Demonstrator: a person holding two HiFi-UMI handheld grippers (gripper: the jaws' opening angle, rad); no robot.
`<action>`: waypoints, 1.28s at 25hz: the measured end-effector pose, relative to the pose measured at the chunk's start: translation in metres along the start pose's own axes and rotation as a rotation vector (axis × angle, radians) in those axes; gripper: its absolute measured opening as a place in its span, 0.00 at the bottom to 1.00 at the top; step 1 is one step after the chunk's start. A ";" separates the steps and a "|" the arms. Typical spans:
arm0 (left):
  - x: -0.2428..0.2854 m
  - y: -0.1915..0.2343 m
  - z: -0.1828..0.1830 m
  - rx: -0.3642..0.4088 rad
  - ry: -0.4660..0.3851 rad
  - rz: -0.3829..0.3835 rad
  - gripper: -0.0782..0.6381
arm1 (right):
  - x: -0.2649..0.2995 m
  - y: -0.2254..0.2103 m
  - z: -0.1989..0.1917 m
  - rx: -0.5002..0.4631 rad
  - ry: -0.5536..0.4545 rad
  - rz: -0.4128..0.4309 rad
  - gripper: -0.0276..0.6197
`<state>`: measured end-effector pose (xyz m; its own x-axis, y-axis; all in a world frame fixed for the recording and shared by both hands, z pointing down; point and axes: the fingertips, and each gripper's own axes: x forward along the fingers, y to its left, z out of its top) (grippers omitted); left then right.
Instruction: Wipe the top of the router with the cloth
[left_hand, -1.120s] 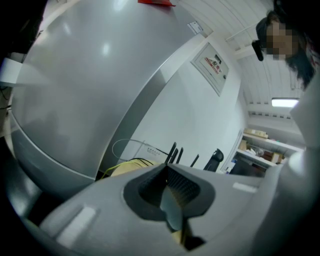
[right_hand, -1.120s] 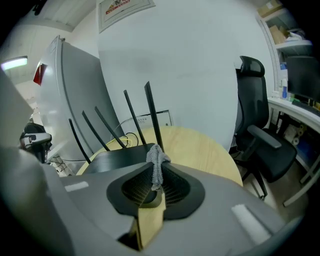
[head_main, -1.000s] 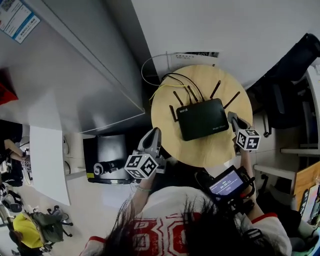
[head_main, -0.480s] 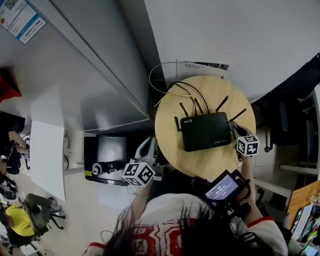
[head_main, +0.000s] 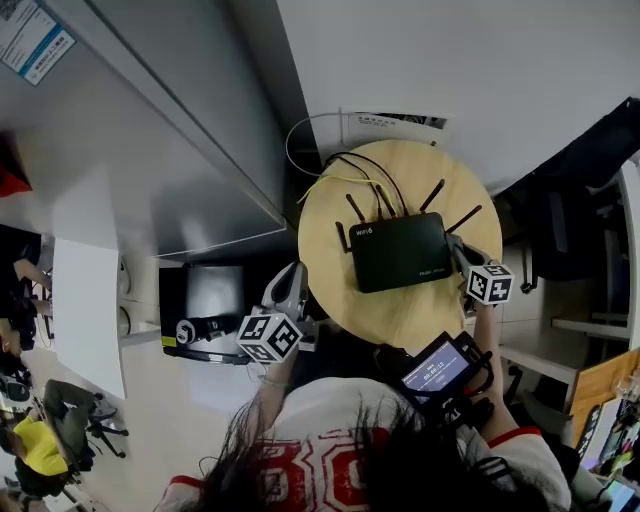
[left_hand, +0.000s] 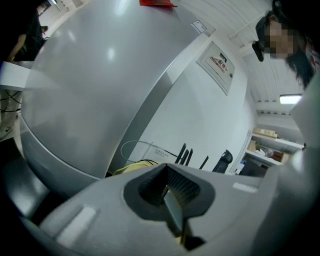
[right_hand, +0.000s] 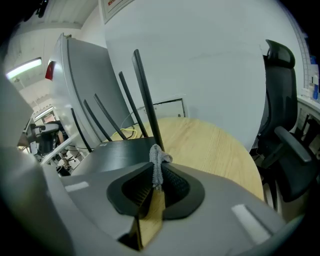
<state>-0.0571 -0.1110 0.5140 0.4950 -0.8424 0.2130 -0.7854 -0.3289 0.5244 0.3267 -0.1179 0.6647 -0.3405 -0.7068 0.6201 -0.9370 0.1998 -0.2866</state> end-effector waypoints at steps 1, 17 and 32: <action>0.002 -0.002 0.000 0.000 0.001 -0.007 0.11 | -0.002 0.000 -0.002 -0.006 0.008 0.002 0.11; -0.010 -0.017 -0.016 0.006 0.055 -0.088 0.11 | -0.054 0.014 -0.078 0.092 0.041 -0.112 0.11; -0.049 0.003 -0.005 0.006 0.015 -0.058 0.11 | -0.050 0.032 -0.090 0.220 0.009 -0.204 0.11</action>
<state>-0.0822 -0.0691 0.5092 0.5452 -0.8155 0.1943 -0.7571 -0.3795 0.5317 0.3065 -0.0149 0.6899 -0.1485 -0.7110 0.6874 -0.9470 -0.0979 -0.3059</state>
